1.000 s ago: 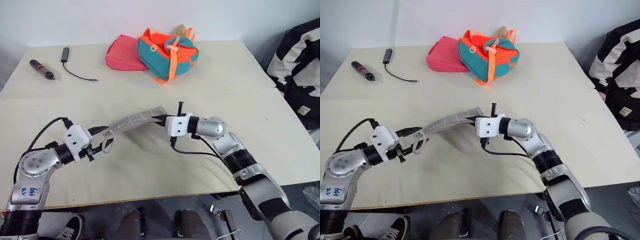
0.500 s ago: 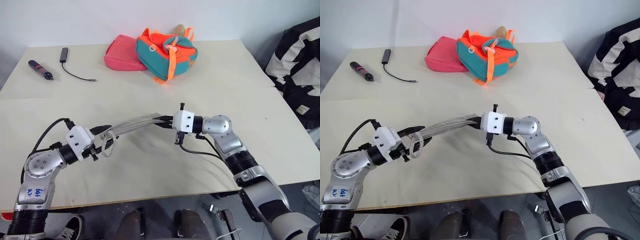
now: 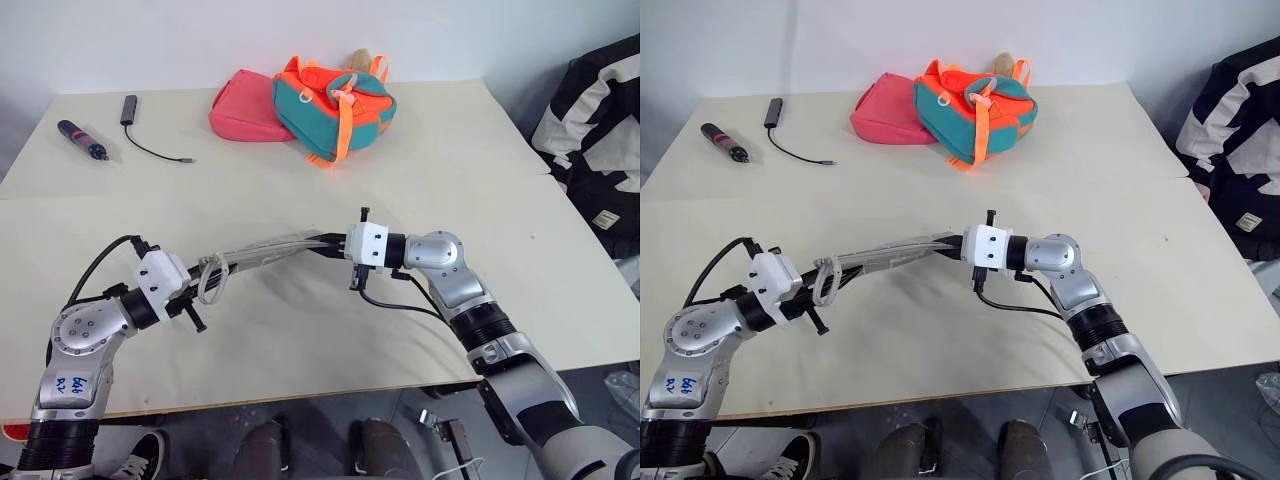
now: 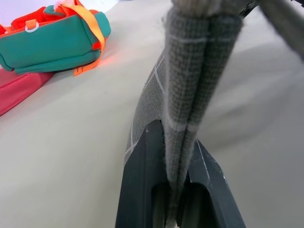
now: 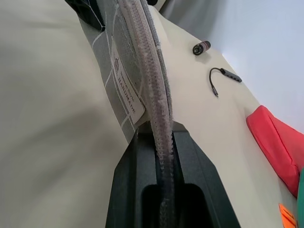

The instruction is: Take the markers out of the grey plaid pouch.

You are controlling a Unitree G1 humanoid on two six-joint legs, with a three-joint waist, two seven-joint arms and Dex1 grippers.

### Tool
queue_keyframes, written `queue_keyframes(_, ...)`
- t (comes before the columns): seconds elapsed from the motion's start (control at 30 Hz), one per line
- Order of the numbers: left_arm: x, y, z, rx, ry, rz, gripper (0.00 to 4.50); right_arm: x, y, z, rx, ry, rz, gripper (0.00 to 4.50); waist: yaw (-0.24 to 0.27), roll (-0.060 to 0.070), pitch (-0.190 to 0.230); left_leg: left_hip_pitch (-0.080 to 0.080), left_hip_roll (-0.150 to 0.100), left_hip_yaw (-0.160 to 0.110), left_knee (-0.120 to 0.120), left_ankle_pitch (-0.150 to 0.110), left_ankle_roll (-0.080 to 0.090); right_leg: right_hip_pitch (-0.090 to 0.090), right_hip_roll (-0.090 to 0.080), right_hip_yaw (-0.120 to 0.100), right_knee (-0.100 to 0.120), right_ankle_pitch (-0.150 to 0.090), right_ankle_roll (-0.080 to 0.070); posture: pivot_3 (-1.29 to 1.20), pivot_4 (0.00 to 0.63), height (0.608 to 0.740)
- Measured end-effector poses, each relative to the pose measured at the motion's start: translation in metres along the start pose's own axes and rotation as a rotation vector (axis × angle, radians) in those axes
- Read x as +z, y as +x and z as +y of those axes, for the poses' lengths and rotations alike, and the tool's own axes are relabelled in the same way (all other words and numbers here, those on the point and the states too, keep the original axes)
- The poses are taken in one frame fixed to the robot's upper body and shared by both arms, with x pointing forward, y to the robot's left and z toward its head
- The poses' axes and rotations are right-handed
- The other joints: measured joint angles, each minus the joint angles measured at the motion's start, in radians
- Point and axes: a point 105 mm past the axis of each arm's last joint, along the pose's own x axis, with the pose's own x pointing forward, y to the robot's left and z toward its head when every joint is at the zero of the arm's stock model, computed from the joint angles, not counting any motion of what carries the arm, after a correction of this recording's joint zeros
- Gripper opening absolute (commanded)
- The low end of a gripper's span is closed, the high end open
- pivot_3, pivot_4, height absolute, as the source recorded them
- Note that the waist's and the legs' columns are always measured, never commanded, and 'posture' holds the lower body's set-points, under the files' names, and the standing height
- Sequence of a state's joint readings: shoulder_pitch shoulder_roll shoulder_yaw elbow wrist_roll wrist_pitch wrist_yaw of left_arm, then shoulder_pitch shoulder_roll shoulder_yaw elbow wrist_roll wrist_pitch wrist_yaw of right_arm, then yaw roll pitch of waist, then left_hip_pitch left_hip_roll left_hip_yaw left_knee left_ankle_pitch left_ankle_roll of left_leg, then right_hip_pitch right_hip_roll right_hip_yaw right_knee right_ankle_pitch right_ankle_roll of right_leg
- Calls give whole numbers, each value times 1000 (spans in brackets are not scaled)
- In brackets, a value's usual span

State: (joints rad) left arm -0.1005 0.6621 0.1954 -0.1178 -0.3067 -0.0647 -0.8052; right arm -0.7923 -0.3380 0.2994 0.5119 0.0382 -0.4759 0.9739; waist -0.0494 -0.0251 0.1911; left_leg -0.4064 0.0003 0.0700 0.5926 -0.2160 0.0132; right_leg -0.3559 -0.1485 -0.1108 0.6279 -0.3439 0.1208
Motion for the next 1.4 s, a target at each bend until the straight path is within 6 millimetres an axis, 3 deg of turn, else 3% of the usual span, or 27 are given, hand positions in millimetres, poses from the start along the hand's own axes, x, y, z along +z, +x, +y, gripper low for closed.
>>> queue_keyframes(0.03, 0, 0, 0, 3, 2, 1, 23, 0, 0, 0, 1, -1, 1, 0, 0, 0, 0, 0, 0, 0, 0, 0, 0, 0, 0, 0, 0, 0, 0, 0, 150, 740)
queue_keyframes(0.23, 1, -2, -9, -31, -49, -6, 1642, -1, 0, 1, 4, -7, 8, 0, 0, 0, 0, 0, 0, 0, 0, 0, 0, 0, 0, 0, 0, 0, 0, 0, 150, 740)
queue_keyframes(0.67, 0, -25, -11, 21, -14, 43, 1642, -7, -6, 3, 5, -4, 33, 0, 0, 0, 0, 0, 0, 0, 0, 0, 0, 0, -1, 1, -1, 0, 0, 0, 150, 740)
queue_keyframes(0.97, 5, -16, -10, 29, 9, 13, 1642, -7, -6, 3, 5, -1, 34, 0, 10, 0, 0, 0, 0, 0, 1, 0, 0, 0, 0, 0, -1, 0, 0, 0, 150, 740)
queue_keyframes(1.07, 3, -14, -12, 11, -7, 15, 1081, -7, -6, 4, 5, 0, 34, 0, 11, 0, 0, 0, 0, 0, 1, 0, 0, 0, 0, 1, -1, 0, 0, 0, 150, 740)
queue_keyframes(1.17, 2, -15, -15, -3, -34, 17, 105, -7, -6, 4, 5, 1, 35, 0, 13, 0, 0, 0, 0, 0, 1, 0, 0, 0, 0, 1, -1, 0, 0, 0, 150, 740)
queue_keyframes(1.4, 1, -16, -16, -4, -48, 15, 48, -6, -6, 4, 5, -2, 32, 0, 19, 0, 0, 0, 0, 0, 1, 0, 0, 0, 0, 1, -1, 0, 0, 0, 150, 740)
